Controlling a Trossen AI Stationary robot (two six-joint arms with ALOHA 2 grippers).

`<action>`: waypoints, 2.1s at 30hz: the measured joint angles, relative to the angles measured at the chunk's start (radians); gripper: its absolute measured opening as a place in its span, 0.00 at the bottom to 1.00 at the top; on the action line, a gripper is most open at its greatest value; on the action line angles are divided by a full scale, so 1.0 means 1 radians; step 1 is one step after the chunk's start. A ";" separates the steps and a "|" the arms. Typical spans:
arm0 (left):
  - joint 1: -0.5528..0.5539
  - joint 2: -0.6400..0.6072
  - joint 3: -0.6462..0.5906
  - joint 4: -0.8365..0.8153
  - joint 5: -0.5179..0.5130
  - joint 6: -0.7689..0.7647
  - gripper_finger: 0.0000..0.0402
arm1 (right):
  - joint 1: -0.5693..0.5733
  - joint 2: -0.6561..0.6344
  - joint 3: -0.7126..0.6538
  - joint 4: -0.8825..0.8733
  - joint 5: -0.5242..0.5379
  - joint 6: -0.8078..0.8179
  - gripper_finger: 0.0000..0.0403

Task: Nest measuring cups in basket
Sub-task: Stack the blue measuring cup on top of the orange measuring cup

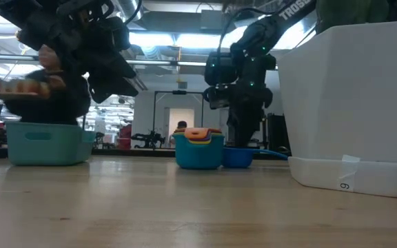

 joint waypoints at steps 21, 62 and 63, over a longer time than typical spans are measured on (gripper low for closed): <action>0.000 0.000 0.000 0.000 -0.029 0.000 0.45 | 0.000 0.000 -0.047 0.122 0.001 0.104 0.13; 0.056 0.000 0.000 0.202 -0.493 -0.035 0.45 | 0.055 0.000 0.307 -0.077 0.413 0.220 0.04; 0.067 0.000 0.000 0.219 -0.493 -0.056 0.45 | 0.067 0.000 0.316 -0.063 0.413 0.220 0.04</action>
